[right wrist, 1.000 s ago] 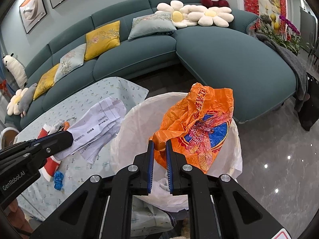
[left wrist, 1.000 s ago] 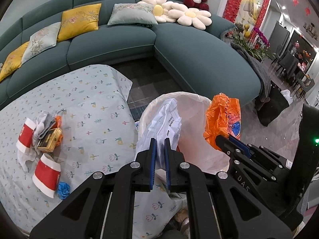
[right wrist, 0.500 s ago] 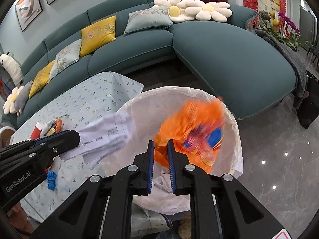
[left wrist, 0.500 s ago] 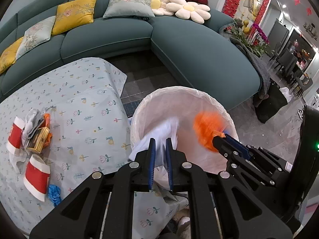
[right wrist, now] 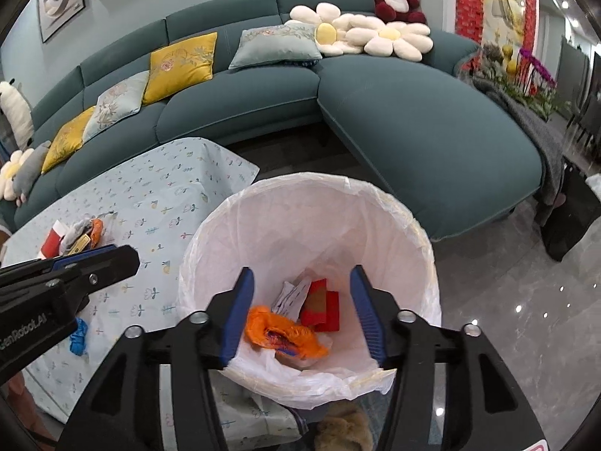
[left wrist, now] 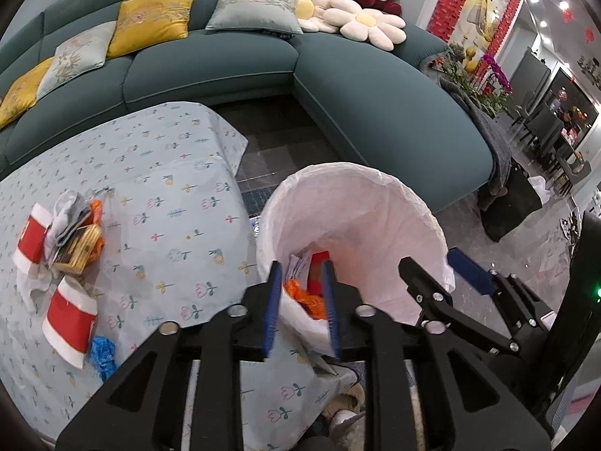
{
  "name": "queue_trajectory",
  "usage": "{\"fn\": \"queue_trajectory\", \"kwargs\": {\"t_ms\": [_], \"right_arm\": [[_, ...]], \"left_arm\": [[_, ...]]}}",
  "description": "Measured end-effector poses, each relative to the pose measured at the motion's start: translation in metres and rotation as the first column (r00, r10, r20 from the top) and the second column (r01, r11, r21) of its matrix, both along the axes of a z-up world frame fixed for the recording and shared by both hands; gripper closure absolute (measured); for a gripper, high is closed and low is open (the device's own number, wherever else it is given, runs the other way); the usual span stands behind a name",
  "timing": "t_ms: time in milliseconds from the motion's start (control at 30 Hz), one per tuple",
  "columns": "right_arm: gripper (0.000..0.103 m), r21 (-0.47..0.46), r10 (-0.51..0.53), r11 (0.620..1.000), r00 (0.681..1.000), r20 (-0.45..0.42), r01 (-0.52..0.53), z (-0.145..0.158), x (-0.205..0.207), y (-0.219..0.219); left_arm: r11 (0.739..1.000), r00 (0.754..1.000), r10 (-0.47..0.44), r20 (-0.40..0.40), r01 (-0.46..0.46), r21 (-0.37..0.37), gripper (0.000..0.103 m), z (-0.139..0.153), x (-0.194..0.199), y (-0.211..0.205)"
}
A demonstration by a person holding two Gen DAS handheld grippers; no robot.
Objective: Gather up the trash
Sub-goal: 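Open both grippers to drop the receipt and orange bag into the wastebasket, then move both open grippers back toward the remaining trash on the table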
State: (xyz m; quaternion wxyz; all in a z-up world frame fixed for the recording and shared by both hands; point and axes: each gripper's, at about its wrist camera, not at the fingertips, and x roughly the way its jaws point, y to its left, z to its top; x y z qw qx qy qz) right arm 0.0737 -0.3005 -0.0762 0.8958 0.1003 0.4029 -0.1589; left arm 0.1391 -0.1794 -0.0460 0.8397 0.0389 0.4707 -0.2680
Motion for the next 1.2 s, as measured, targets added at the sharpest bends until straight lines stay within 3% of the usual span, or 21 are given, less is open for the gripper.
{"fn": "queue_trajectory", "kwargs": {"t_ms": [133, 567, 700, 867, 1100, 1200], "right_arm": [[0.039, -0.011, -0.007, 1.0, 1.0, 0.004, 0.008, 0.0, -0.004, 0.0], [0.033, -0.04, -0.007, 0.999, 1.0, 0.013, 0.007, 0.003, -0.016, 0.013], [0.02, -0.065, -0.006, 0.998, 1.0, -0.012, 0.005, 0.003, -0.016, 0.016], [0.02, -0.095, -0.003, 0.995, 1.0, -0.007, 0.002, 0.005, -0.02, 0.022], [0.02, -0.15, 0.08, 0.985, 0.996, -0.04, -0.085, 0.006, -0.011, 0.043], [0.02, -0.141, 0.109, 0.983, 0.991, -0.075, -0.119, 0.005, -0.006, 0.054]], "left_arm": [[1.0, 1.0, 0.013, 0.0, -0.013, -0.001, 0.079, 0.001, -0.005, 0.011], [0.998, 0.998, 0.062, 0.012, -0.062, 0.021, 0.079, 0.0, -0.018, 0.041], [0.997, 0.997, 0.074, 0.019, -0.074, 0.031, 0.079, 0.0, -0.021, 0.05], [0.994, 0.995, 0.099, 0.023, -0.1, 0.038, 0.079, -0.002, -0.024, 0.068], [0.986, 0.986, 0.165, 0.019, -0.166, 0.037, 0.078, -0.003, -0.025, 0.101], [0.976, 0.977, 0.212, 0.018, -0.212, 0.04, 0.071, -0.005, -0.024, 0.125]]}}
